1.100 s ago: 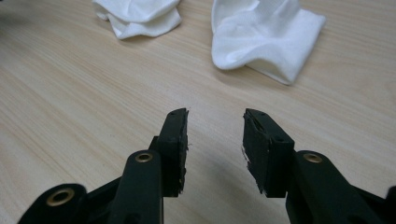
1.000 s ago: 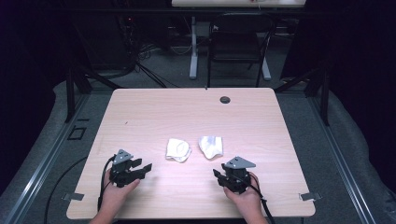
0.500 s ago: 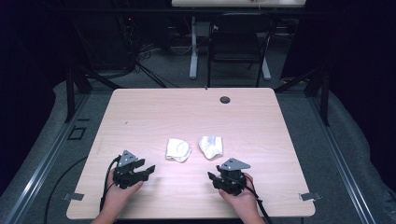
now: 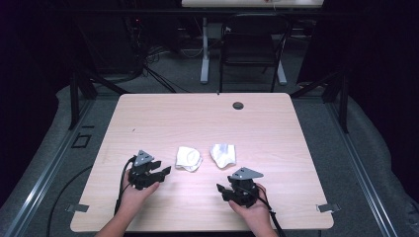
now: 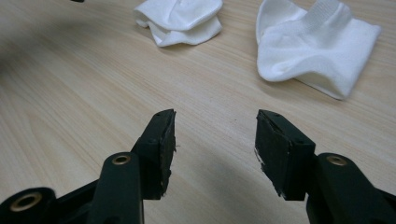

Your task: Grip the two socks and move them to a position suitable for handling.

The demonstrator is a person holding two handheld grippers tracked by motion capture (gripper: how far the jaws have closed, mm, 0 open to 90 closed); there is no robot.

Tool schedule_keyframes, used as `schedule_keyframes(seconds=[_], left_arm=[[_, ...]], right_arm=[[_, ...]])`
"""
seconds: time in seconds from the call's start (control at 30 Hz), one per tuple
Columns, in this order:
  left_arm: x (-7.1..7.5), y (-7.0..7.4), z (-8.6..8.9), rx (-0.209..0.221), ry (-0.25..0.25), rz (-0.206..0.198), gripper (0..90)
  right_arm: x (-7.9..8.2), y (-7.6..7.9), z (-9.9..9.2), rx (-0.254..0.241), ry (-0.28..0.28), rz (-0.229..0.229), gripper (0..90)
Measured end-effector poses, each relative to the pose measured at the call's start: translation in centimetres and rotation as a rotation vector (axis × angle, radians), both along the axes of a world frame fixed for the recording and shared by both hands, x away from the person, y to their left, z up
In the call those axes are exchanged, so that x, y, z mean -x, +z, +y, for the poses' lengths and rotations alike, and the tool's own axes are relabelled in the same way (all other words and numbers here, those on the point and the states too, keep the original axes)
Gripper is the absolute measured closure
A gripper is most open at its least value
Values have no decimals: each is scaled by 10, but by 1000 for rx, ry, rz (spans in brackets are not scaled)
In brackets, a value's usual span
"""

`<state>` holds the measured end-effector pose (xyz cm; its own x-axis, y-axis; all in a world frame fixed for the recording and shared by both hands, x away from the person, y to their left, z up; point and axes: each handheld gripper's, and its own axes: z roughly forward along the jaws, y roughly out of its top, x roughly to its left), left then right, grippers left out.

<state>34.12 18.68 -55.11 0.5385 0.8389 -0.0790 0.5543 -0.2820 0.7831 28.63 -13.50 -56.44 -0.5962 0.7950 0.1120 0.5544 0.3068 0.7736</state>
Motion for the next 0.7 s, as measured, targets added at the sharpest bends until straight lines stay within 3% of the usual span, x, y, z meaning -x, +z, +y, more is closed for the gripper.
schedule_keyframes(seconds=[0.1,0.37,0.57,0.7], left_arm=[[-15,-1,-14,-15,-7,6,548],[-35,-7,-43,-62,-26,14,646],[-42,-20,-53,-87,-15,36,650],[-42,-23,-55,-110,-34,35,653]], right_arm=[[1,0,1,7,-5,-8,490],[0,0,-1,9,-16,0,519],[-1,0,-2,14,-19,6,506],[-2,-1,-2,5,-27,6,485]])
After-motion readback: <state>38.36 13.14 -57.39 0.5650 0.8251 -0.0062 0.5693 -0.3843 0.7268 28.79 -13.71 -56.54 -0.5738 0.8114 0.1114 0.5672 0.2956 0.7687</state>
